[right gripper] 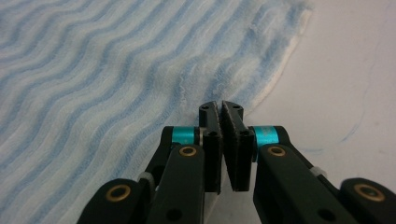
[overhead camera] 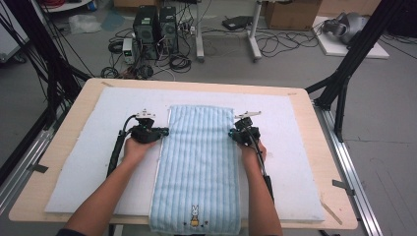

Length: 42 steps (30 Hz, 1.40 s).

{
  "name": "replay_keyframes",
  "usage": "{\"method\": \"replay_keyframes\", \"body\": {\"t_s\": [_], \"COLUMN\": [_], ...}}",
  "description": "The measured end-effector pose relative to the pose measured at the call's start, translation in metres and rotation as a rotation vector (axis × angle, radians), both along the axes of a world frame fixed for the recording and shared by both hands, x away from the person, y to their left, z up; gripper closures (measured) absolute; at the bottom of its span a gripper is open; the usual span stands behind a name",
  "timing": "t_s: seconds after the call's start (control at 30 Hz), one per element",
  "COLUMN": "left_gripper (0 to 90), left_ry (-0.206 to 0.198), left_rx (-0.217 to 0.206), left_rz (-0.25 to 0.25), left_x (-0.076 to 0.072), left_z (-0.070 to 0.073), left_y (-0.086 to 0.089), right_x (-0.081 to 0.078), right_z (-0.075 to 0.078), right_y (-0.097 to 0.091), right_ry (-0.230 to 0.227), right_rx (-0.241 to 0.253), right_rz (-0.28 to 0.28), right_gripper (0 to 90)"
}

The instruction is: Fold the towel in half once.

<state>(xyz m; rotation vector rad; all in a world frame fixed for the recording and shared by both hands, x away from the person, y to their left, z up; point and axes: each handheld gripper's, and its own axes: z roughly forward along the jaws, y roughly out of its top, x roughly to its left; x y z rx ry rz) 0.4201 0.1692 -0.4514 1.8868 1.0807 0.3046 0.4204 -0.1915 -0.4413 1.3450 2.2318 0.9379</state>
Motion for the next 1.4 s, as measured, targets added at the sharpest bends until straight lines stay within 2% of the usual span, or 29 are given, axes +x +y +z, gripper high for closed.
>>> {"method": "replay_keyframes", "body": {"t_s": [0.03,0.1,0.2,0.27,0.37,0.53,0.57,0.6,0.7,0.77,0.9,1.03,1.2,1.33,1.4], "left_gripper": [87.6,87.6,87.6,87.6,87.5,87.5,87.5,87.4,87.4,87.4,87.4,87.3,87.3,87.1,87.1], "left_ry": [-0.004,-0.017,-0.019,-0.014,-0.024,-0.059,-0.056,-0.062,-0.113,-0.131,-0.136,-0.153,-0.133,-0.115,-0.111], "left_rx": [-0.014,-0.046,-0.074,-0.077,-0.096,-0.108,-0.106,-0.092,-0.059,-0.057,-0.076,-0.064,-0.086,-0.077,-0.078], "left_rz": [0.01,0.03,0.057,0.05,0.029,-0.018,-0.031,-0.041,-0.056,-0.071,-0.088,-0.11,-0.136,-0.161,-0.172], "left_x": [0.001,0.003,0.005,0.004,-0.001,-0.017,-0.02,-0.023,-0.035,-0.044,-0.056,-0.071,-0.086,-0.093,-0.097], "left_z": [0.0,0.001,0.001,0.002,0.007,0.015,0.016,0.017,0.022,0.023,0.022,0.019,0.012,0.01,0.01], "left_y": [0.001,0.002,0.007,0.01,0.016,0.021,0.021,0.021,0.02,0.021,0.023,0.022,0.024,0.026,0.026], "right_x": [0.002,0.007,0.012,0.014,0.009,-0.007,-0.01,-0.013,-0.025,-0.035,-0.053,-0.067,-0.083,-0.095,-0.1], "right_z": [0.0,0.003,0.009,0.011,0.012,0.017,0.018,0.019,0.022,0.024,0.025,0.026,0.022,0.016,0.014], "right_y": [0.001,0.002,0.003,0.005,0.007,0.002,0.0,-0.001,-0.003,-0.003,-0.005,-0.007,-0.011,-0.012,-0.011], "right_ry": [0.004,-0.016,-0.05,-0.047,-0.045,-0.066,-0.067,-0.07,-0.088,-0.091,-0.114,-0.124,-0.115,-0.103,-0.095], "right_rx": [0.002,-0.012,0.021,0.041,0.037,0.082,0.084,0.083,0.091,0.085,0.077,0.087,0.081,0.086,0.071], "right_rz": [-0.009,-0.025,-0.051,-0.044,-0.008,0.034,0.04,0.048,0.074,0.088,0.114,0.125,0.142,0.154,0.159], "right_gripper": [86.8,86.9,86.9,86.9,86.9,86.9,86.9,86.9,86.9,86.9,86.9,86.8,86.6,86.5,86.6]}}
